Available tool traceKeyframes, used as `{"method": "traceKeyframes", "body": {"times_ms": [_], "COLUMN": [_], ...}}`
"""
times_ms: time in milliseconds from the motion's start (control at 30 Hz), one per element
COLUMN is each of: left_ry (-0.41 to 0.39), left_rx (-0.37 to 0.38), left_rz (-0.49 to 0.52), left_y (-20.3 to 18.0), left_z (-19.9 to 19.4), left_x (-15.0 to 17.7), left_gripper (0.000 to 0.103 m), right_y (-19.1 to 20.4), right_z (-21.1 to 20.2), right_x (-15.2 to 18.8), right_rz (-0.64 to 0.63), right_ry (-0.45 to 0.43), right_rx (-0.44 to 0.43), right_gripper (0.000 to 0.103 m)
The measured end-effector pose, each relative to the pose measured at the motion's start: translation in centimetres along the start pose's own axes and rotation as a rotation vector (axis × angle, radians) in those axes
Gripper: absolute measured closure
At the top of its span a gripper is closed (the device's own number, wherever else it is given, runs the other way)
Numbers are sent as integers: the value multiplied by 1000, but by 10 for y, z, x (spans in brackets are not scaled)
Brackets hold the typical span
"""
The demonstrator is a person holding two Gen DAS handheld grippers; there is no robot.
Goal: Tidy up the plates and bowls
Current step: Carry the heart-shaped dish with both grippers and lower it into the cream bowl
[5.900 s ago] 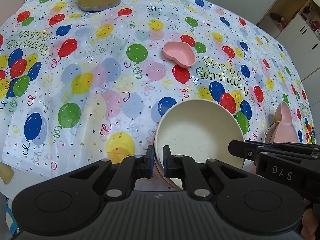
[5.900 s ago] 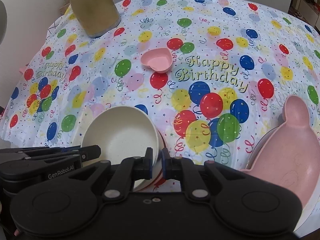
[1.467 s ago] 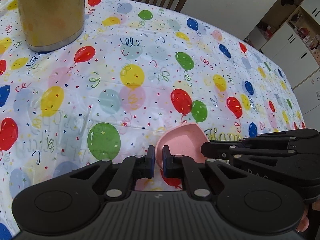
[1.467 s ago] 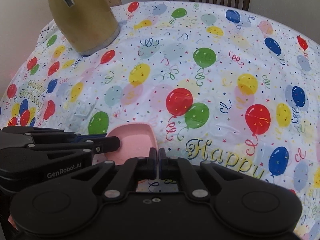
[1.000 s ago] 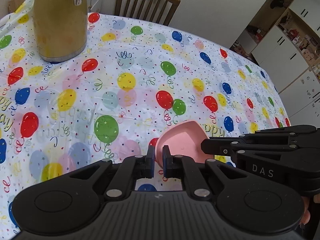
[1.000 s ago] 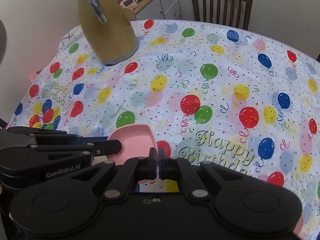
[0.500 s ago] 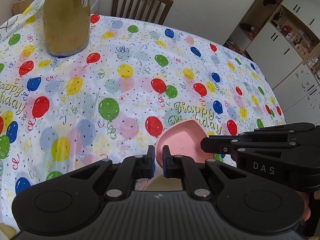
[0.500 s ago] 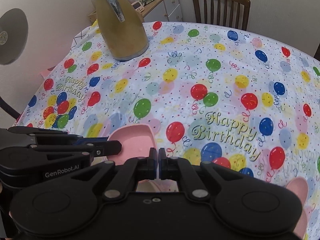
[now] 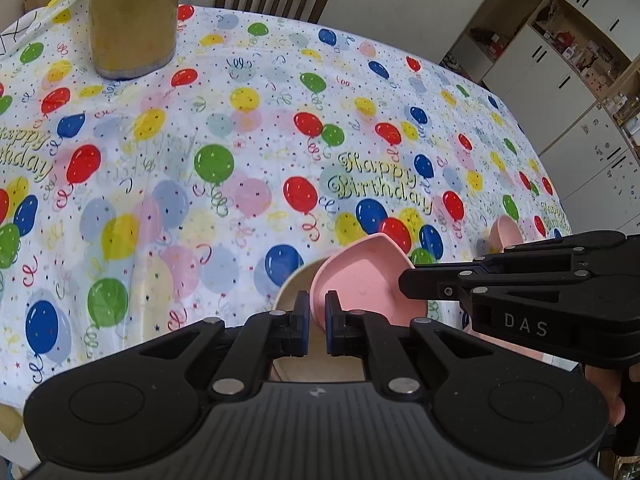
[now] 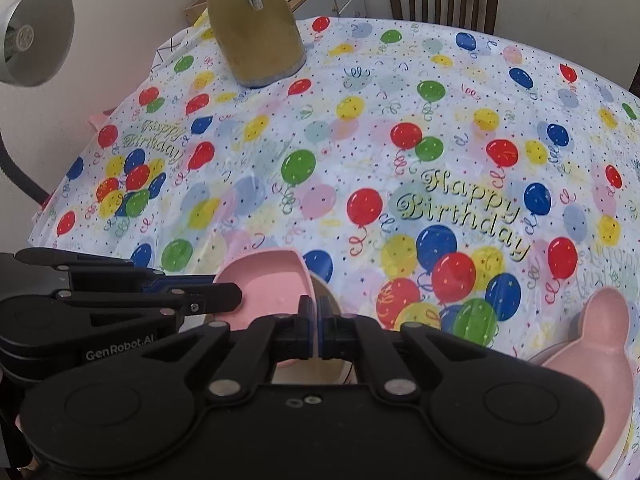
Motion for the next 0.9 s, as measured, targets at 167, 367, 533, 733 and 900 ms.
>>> {"method": "traceKeyframes", "body": {"times_ms": [167, 367, 533, 733, 900], "left_ry": [22, 45, 61, 77, 90], "left_rx": [-1, -11, -25, -40, -49], "left_rz": [14, 37, 57, 76, 90], "left_y": [-3, -3, -2, -1, -1], "left_z": [0, 4, 9, 16, 23], "left_x": [14, 26, 29, 29, 30], "left_gripper": [96, 96, 96, 96, 96], "right_y": [1, 3, 3, 3, 2], "right_z": [0, 4, 11, 18, 22], "right_x": [13, 22, 27, 28, 29], "right_rz": [-4, -18, -30, -45, -43], "right_ry": [20, 40, 52, 63, 73], "right_rx": [4, 14, 26, 40, 50], "right_gripper": [102, 102, 102, 102, 102]}}
Point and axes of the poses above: each gripper's, at about its wrist camera, not at the fingertips, and z roughly the way its jaws point, y to its left, x to its underside, the point moved 9 cm from there along z, roughly the way its jaws point, and after that the axes turned 11 degrees about -y, right-handed, at the moved point
